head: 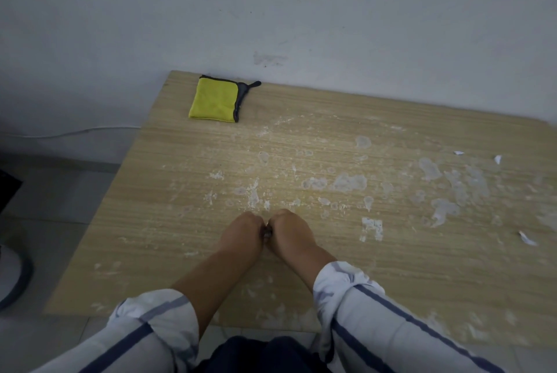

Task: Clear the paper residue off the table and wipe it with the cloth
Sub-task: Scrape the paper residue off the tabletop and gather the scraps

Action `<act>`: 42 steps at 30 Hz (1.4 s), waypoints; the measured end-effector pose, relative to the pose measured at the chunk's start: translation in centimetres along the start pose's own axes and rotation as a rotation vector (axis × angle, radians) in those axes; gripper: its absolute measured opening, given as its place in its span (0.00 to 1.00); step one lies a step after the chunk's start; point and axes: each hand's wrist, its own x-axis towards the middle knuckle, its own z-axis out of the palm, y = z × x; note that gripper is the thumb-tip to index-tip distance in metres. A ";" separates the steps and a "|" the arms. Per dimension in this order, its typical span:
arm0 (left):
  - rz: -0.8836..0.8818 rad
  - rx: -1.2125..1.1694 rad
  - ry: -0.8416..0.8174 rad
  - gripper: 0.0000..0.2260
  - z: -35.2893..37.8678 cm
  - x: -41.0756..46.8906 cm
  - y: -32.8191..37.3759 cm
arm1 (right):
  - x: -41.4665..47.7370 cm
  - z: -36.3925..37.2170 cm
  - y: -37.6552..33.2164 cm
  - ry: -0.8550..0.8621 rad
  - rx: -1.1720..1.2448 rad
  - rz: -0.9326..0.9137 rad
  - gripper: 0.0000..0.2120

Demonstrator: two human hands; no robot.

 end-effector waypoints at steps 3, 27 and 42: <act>0.006 -0.030 -0.002 0.09 -0.1 0.0 -0.3 | -0.7 0.4 0.6 0.043 0.129 -0.043 0.06; 0.348 0.304 -0.042 0.23 5.2 -0.1 8.2 | -5.8 -2.0 12.7 0.165 0.024 0.183 0.22; 0.247 0.284 -0.035 0.37 14.2 4.2 20.3 | -7.5 -5.9 28.9 0.202 -0.003 0.225 0.33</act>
